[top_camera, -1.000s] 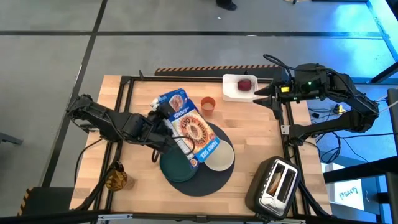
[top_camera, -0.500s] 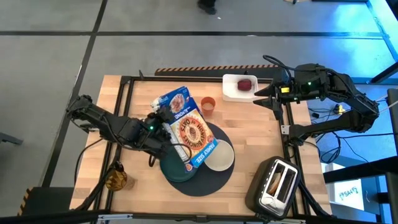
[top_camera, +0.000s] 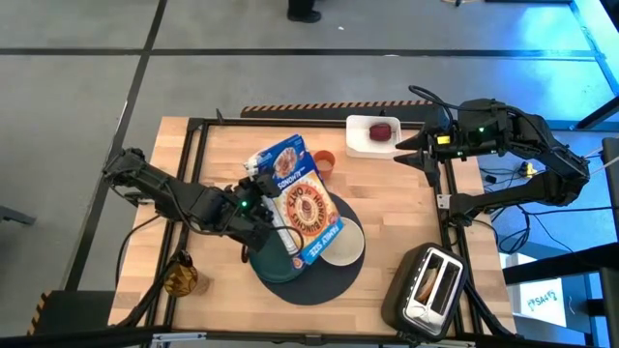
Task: Arrange a breakfast setting
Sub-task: Pour the cereal from the blue cereal box into the white bowl
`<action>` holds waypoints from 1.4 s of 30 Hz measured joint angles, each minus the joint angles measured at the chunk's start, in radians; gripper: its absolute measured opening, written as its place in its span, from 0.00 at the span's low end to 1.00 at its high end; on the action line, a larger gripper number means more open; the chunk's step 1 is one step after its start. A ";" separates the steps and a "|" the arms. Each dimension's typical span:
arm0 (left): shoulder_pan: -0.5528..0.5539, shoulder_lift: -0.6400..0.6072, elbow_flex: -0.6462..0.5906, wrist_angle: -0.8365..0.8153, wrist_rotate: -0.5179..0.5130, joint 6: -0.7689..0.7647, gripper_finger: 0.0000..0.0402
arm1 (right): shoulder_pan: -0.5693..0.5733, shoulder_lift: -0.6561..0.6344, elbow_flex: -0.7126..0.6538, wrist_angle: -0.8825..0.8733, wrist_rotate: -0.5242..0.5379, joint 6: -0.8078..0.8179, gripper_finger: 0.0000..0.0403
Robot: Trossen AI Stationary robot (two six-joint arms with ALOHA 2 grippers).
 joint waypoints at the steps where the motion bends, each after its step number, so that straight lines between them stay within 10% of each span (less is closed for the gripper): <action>1: 0.000 0.000 0.000 0.000 0.000 0.014 0.20 | 0.000 0.000 0.000 0.000 -0.003 0.000 0.44; 42: 0.006 0.035 0.001 0.060 0.007 0.064 0.24 | 0.000 0.000 0.000 0.000 -0.017 -0.001 0.44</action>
